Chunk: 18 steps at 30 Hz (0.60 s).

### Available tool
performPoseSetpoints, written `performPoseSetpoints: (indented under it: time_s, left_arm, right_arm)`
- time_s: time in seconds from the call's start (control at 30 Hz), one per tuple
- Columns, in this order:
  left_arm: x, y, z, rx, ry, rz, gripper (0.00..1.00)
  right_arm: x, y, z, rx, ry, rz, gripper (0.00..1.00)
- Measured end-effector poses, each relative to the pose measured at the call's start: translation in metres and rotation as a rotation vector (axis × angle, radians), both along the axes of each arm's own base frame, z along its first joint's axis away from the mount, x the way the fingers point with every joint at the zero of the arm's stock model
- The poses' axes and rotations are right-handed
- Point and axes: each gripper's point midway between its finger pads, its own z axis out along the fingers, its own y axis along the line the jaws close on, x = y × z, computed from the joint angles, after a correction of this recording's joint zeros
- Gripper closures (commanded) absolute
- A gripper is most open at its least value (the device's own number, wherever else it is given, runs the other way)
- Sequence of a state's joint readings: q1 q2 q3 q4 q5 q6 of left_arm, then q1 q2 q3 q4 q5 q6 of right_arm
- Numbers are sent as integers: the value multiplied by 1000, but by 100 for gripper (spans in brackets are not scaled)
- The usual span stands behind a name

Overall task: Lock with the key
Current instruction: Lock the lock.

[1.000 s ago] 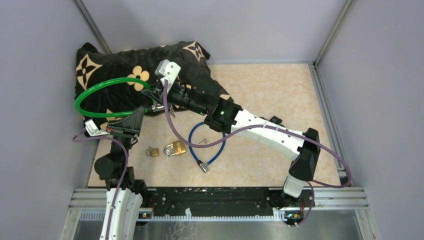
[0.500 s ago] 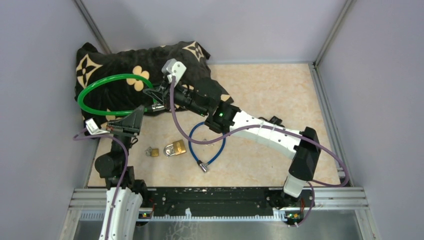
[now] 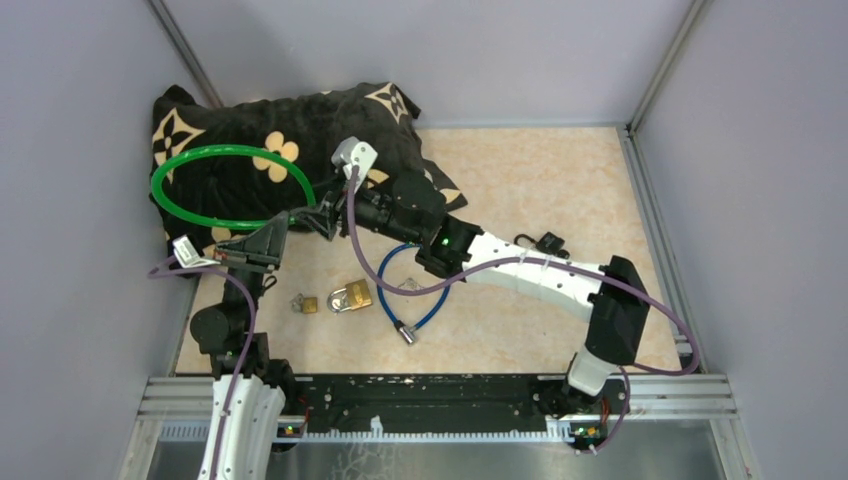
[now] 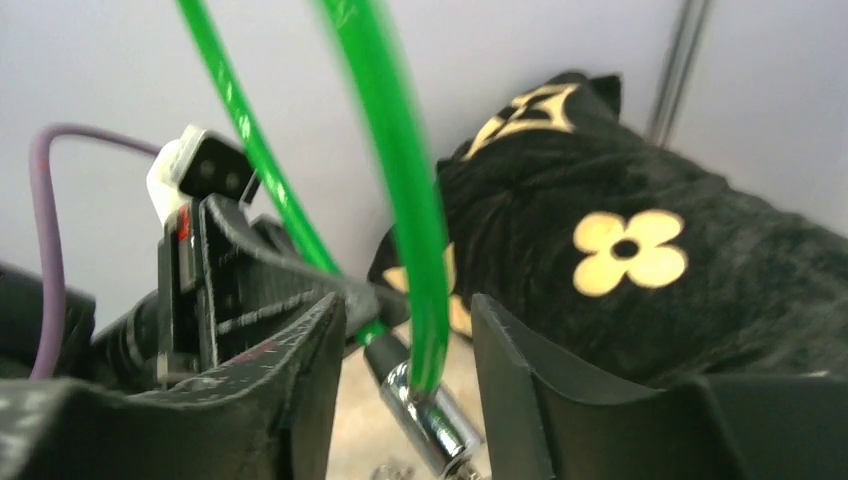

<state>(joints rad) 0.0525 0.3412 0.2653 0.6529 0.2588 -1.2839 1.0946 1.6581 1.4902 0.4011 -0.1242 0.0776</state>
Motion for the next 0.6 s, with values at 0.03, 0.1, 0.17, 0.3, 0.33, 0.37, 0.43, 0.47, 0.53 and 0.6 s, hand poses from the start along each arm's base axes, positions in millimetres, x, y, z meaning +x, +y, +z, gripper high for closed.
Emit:
performPoseSetpoints:
  time_s: [0.03,0.1,0.17,0.3,0.33,0.37,0.43,0.47,0.53,0.6]
  left_arm:
    - [-1,0,2,-3,-7,1,100]
    - [-2,1,4,-2,-17,3,100]
    - [-2,0,4,3,-19,5,100]
    - [-3,0,4,12,-27,9,100]
    - [-3,0,4,16,-29,10,100]
    - [-3,0,4,18,-30,10,100]
    - [-3,-1,4,23,-30,9,100]
    - [-3,-1,4,24,-30,9,100]
    - [-3,-1,4,25,-30,8,100]
    - [-3,-1,4,27,-31,7,100]
  right_arm:
    - [-3,1,-9,-25,14,17,31]
    - [-7,2,-23,-67,42,43,2]
    - [-9,1,-38,-118,72,66,2]
    - [1,-16,-57,-205,132,92,2]
    - [7,-23,-56,-220,152,99,2]
    - [12,-29,-55,-228,170,104,2]
    - [21,-41,-45,-231,211,126,2]
    - [24,-47,-39,-226,233,144,2]
    - [27,-57,-27,-202,286,188,10]
    - [25,-63,-23,-183,343,236,27]
